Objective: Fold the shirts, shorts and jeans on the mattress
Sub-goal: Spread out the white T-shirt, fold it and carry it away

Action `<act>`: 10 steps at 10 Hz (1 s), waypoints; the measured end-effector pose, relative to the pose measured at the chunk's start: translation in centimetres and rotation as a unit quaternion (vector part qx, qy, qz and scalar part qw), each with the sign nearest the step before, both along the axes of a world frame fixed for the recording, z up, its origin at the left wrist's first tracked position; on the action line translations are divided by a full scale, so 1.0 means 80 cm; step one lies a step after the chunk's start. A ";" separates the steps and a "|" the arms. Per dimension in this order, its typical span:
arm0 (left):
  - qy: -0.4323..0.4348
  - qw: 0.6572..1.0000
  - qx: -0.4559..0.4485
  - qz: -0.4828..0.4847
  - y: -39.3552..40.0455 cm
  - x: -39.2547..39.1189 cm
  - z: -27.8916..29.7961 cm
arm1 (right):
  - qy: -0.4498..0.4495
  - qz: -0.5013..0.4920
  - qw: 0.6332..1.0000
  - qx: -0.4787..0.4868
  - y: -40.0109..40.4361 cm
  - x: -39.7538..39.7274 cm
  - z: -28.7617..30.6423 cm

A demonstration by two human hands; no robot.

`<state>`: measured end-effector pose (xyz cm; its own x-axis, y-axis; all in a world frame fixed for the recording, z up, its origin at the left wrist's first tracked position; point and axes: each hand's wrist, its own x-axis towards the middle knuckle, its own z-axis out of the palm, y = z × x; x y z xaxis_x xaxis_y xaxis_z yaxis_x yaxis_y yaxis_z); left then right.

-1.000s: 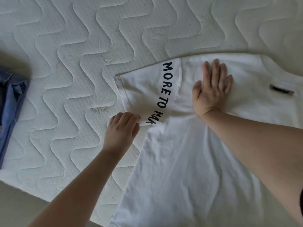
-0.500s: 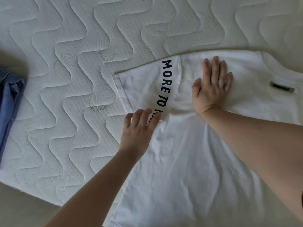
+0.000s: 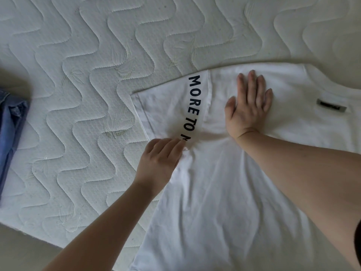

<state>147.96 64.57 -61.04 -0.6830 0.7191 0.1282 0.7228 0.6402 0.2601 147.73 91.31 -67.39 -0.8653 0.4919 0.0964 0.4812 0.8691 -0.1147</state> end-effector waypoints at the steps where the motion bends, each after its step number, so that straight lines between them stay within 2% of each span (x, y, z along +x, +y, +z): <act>1: 0.025 0.996 -0.072 0.047 -0.007 0.008 -0.008 | -0.003 0.000 1.000 -0.001 0.000 0.000 0.000; 2: 0.036 0.995 -0.073 0.052 -0.008 0.007 -0.012 | -0.001 -0.001 1.000 0.000 0.001 0.000 -0.001; 3: -0.011 0.998 -0.051 0.044 -0.008 0.005 -0.006 | 0.001 0.002 1.000 0.002 0.001 0.000 -0.002; 4: -0.053 0.997 -0.051 -0.003 -0.008 0.008 0.003 | 0.010 -0.001 1.000 0.006 0.001 0.000 -0.003; 5: -0.056 0.996 -0.061 0.044 0.001 0.015 0.004 | 0.012 0.001 1.000 0.011 0.001 0.000 -0.004; 8: -0.116 0.987 -0.065 0.095 0.045 0.019 -0.024 | 0.017 0.001 1.000 0.010 0.001 0.000 -0.006; 9: -0.085 0.987 -0.111 0.076 0.046 0.041 -0.029 | 0.031 0.000 0.999 0.014 0.002 -0.001 -0.007; 10: -0.103 0.981 -0.142 0.086 0.051 0.056 -0.028 | 0.042 -0.003 0.999 0.021 0.001 0.000 -0.009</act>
